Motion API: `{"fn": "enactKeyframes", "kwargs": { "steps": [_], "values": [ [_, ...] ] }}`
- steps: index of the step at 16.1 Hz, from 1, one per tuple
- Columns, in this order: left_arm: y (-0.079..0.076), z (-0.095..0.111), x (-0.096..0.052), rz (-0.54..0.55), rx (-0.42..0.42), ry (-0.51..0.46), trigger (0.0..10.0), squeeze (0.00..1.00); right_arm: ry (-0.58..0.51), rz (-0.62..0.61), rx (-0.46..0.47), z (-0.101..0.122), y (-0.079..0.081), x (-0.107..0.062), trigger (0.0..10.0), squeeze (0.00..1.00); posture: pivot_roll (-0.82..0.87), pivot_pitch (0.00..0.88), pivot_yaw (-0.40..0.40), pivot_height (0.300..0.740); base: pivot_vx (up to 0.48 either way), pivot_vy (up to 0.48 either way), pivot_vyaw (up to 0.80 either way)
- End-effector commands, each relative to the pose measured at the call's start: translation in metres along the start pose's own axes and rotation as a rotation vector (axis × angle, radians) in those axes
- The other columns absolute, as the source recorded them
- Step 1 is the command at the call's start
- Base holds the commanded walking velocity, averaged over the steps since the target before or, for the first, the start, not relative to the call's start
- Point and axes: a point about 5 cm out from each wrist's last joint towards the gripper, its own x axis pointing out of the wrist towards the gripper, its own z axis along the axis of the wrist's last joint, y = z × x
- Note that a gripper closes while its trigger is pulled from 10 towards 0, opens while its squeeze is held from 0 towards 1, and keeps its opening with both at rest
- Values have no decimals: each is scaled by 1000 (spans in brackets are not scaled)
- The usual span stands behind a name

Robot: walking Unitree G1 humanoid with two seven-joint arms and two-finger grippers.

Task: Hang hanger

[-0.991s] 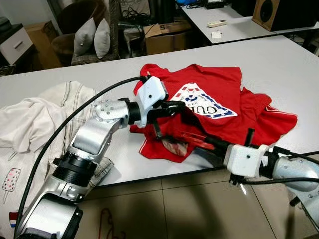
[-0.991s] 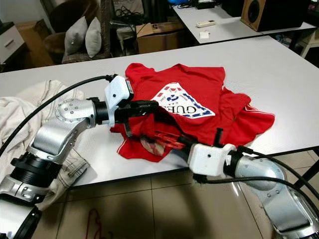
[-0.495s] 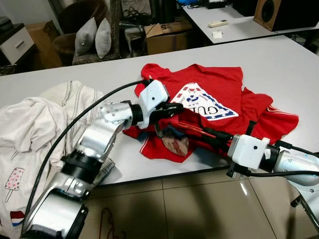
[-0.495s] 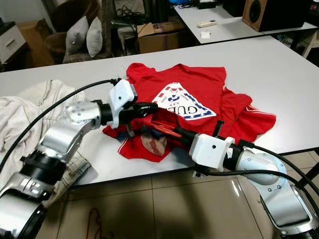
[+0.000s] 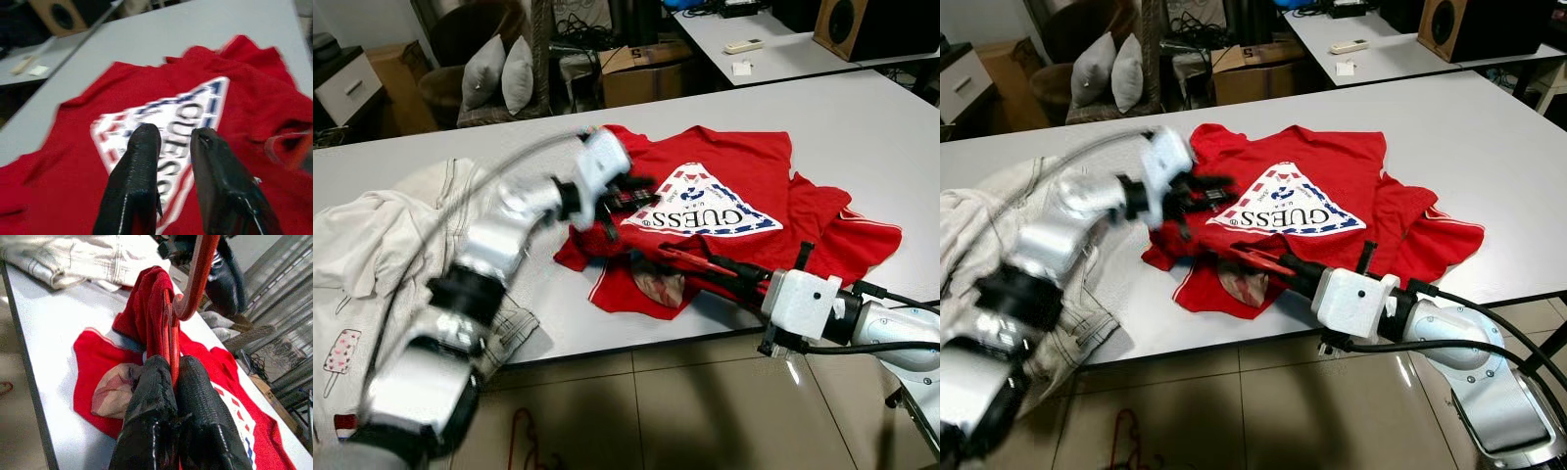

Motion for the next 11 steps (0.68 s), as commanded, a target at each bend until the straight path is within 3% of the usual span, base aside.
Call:
{"fn": "enactKeyframes", "kwargs": {
  "steps": [1,3,6,7,10,11],
  "values": [
    [14,6,-12,26,-6,-28,10000,0,-33,-27,22,4,-6,-2,10000,0,0,0,145,740,0,0,0],
    [30,19,-32,29,-21,-101,10000,0,-59,-65,83,1,-11,-1,10000,0,3,0,139,740,0,0,0],
    [37,14,-56,-36,24,-56,10000,0,-70,-100,133,-6,-17,1,10000,0,2,0,134,740,0,0,0],
    [36,10,-66,-98,13,-33,10000,1000,-70,-105,141,-10,-22,1,10000,0,1,0,130,740,0,0,0],
    [18,7,-68,-259,46,15,10000,1000,-49,-55,132,-14,-27,1,10000,0,-7,0,133,740,0,0,0],
    [9,7,-64,-312,66,14,10000,0,-44,-33,127,-14,-29,1,10000,0,-8,0,132,740,0,0,0]
  ]
}}
